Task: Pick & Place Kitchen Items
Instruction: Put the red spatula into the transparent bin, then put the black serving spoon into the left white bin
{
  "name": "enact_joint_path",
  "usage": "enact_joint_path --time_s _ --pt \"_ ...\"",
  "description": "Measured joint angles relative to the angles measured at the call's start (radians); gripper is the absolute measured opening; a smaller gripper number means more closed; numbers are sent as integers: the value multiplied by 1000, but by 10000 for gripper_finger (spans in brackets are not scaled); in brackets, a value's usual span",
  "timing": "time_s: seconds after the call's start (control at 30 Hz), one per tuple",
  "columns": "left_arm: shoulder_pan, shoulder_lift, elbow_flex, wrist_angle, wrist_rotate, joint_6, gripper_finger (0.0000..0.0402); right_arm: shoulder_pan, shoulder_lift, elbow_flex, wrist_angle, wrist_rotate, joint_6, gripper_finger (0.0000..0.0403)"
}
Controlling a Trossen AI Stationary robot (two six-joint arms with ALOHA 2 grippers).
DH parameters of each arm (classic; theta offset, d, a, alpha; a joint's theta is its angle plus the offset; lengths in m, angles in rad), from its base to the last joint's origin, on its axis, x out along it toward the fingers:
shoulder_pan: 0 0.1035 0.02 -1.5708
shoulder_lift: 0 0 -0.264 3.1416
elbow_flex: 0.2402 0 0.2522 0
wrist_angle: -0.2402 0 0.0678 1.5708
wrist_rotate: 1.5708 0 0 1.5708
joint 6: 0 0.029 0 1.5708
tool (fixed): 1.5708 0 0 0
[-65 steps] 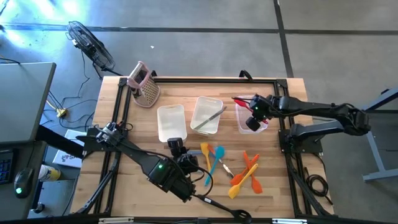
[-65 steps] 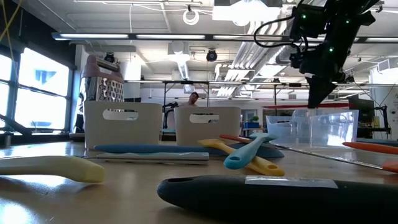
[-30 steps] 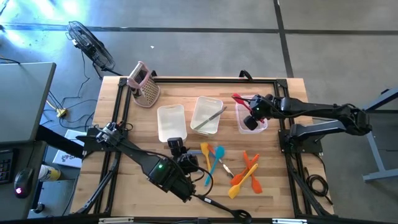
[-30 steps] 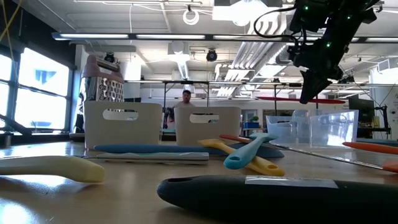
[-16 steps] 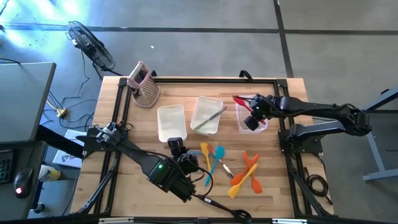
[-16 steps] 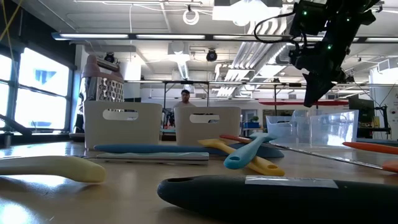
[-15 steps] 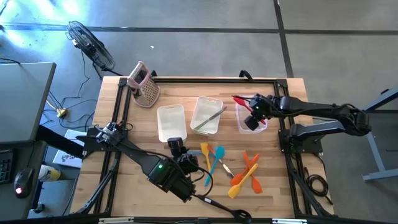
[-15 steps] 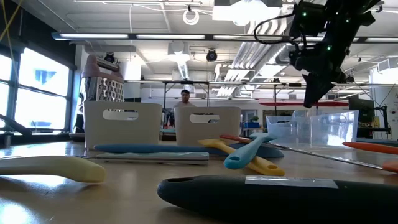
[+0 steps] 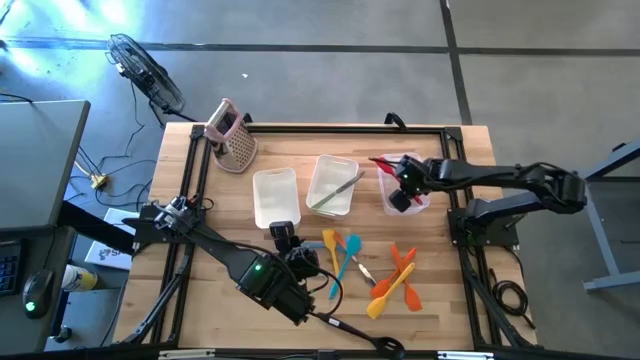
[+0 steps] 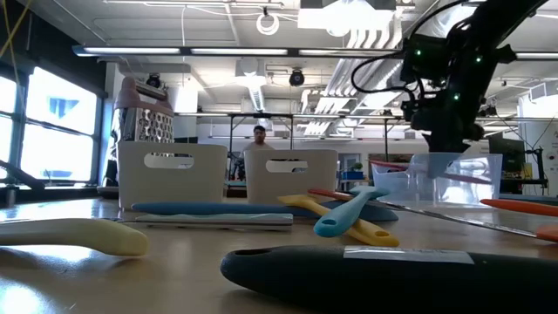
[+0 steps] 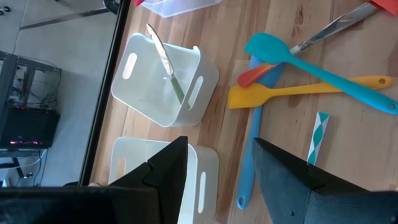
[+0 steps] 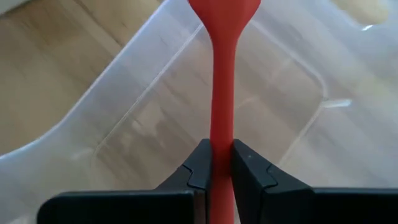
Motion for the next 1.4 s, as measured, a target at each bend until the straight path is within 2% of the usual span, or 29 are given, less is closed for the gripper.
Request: enact_joint_path --time_s 0.2,0.33,0.6,0.8,0.93,1.1,1.3,1.4 --pt "0 0 0 0 0 0 173 0 53 -1 9 1 0 96" --pt "0 0 0 0 -1 0 173 0 55 0 36 3 -3 122" --pt "0 0 0 0 -1 0 173 0 8 -1 67 13 -28 135" --pt "0 0 0 0 5 31 173 1 -95 -1 66 -17 -25 133" --pt "0 0 0 14 100 132 173 1 -189 -1 67 -68 -54 133" --pt "0 5 0 132 193 346 173 2 -308 0 73 -223 -82 133" --pt "7 31 0 445 303 672 173 78 -428 0 213 -668 -56 133" --pt "23 54 0 574 392 767 173 150 -480 0 276 -761 -50 133"
